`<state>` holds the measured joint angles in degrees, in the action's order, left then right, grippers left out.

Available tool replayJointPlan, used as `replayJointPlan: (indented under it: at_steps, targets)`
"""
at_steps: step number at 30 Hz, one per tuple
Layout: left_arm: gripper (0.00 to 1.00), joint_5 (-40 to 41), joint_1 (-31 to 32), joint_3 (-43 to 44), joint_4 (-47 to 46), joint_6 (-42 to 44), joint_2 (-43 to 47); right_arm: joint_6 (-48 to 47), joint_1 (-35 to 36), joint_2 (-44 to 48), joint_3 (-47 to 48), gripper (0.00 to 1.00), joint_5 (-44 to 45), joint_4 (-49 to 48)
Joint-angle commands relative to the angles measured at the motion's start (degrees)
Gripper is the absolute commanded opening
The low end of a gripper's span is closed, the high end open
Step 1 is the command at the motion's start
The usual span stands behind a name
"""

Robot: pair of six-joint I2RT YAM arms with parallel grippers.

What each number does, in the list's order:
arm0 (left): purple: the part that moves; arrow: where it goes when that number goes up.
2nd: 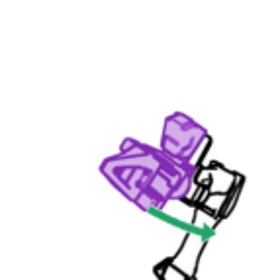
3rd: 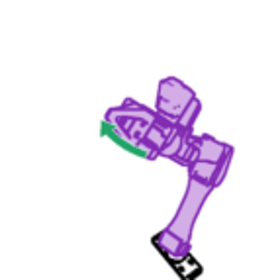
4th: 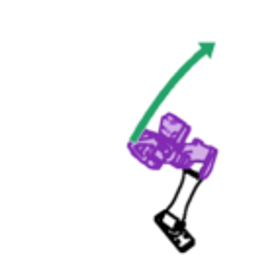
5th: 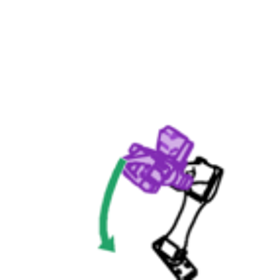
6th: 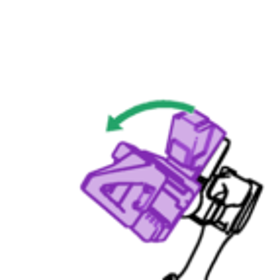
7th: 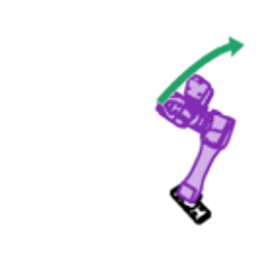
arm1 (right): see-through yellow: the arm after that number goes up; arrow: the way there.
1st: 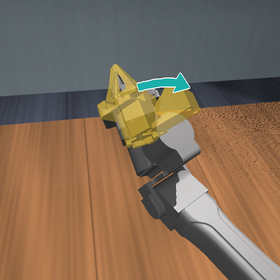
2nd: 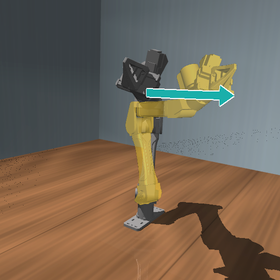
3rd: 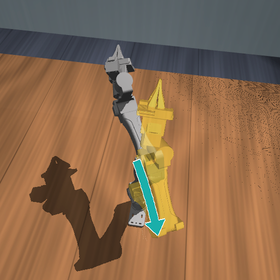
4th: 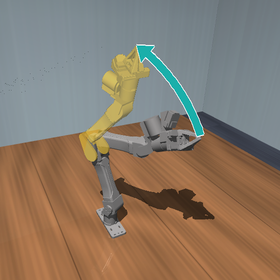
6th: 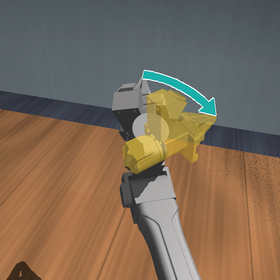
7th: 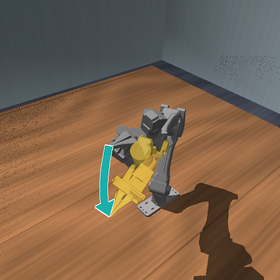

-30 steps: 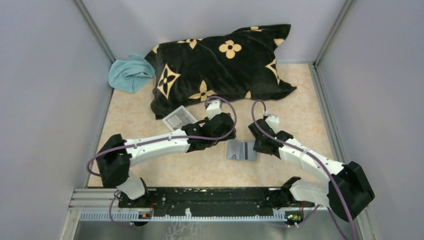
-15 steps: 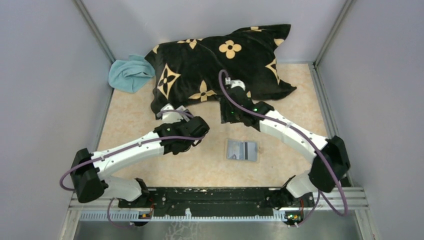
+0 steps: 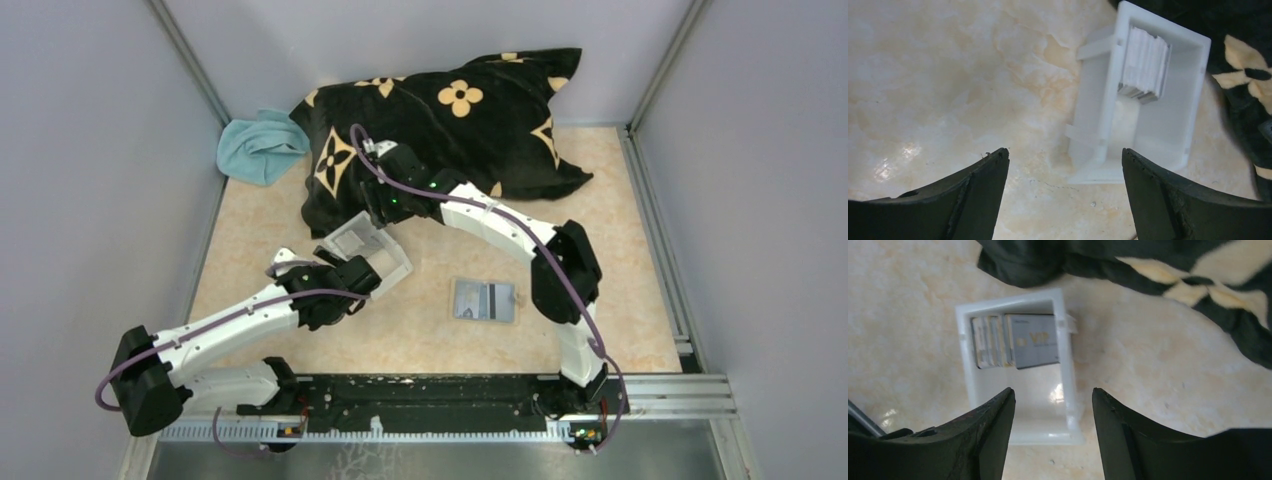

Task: Put the credit cards into the card holder
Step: Pick up the credit card from the storage box.

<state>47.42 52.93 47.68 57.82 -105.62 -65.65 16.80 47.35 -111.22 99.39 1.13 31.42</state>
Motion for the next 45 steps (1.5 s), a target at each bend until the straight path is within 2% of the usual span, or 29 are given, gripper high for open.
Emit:
replayJointPlan:
  at_steps: [1, 8, 19, 36, 45]
  targets:
    - [0.89, 1.19, -1.20, -3.71, 3.44, -8.16, 3.43, -2.56, 3.39, -5.12, 9.78, 0.58, -4.06, 0.23]
    - [0.87, -0.10, -3.56, -7.96, 0.01, -6.98, 5.69, -2.56, 4.86, -13.93, 18.71, 0.56, -5.76, 2.40]
    - [0.86, -2.45, -6.71, -12.96, -6.38, -1.16, 10.16, -3.88, 4.83, -19.29, 21.54, 0.55, -6.04, 2.48]
    - [0.85, -5.61, -10.68, -19.03, -21.42, 7.82, 11.08, 0.81, 1.94, -22.35, 20.04, 0.51, -16.75, 1.94]
    - [0.84, -9.33, -14.33, -22.18, -31.25, 13.53, 10.13, 1.31, 1.40, -22.89, 19.52, 0.46, -18.54, 1.46]
